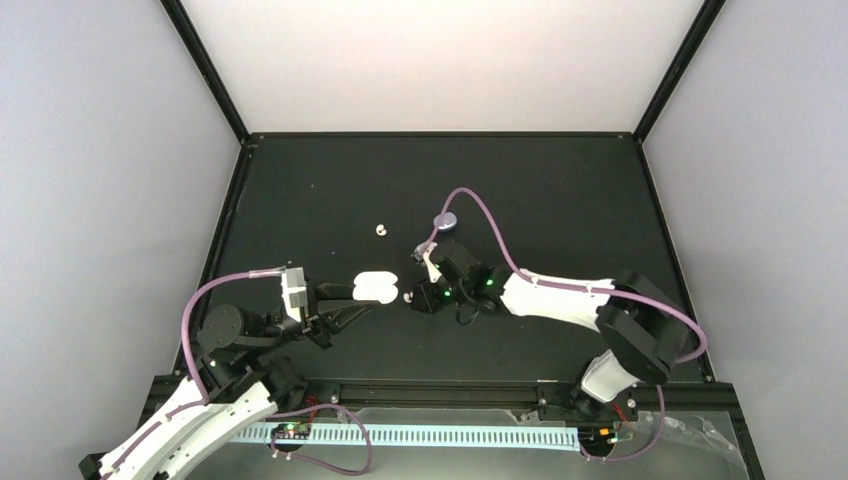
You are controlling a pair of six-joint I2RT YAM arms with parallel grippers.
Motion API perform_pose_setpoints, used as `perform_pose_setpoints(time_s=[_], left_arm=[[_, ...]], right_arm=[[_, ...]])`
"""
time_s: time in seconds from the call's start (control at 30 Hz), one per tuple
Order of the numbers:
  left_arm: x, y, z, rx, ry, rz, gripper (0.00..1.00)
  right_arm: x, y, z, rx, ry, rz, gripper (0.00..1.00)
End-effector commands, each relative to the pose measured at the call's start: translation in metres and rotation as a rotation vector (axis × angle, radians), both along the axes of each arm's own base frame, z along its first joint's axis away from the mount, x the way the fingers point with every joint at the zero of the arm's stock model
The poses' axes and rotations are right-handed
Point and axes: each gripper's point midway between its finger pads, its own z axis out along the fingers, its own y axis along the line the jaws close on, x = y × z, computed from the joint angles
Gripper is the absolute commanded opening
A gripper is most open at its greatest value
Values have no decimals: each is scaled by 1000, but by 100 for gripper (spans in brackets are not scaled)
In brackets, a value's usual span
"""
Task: Insert the wireless bluetooth earbuds into the charging case
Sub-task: Pick up the earbud from the center of the board.
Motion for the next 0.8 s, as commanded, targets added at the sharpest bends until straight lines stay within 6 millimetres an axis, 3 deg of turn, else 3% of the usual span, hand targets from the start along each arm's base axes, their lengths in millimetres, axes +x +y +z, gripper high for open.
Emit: perform_pose_setpoints(time_s=[0.0, 0.17, 0.4, 0.77], left_arm=[[-6, 2, 2, 8, -33, -7, 2], [-7, 3, 2, 9, -33, -8, 2], [-6, 4, 0, 14, -26, 1, 2], [-3, 3, -1, 16, -20, 8, 1]], right_arm=[[15, 22, 7, 44, -40, 26, 45], [29, 19, -16, 19, 13, -28, 32], [24, 5, -50, -66, 49, -44, 23], [29, 12, -63, -95, 58, -39, 10]])
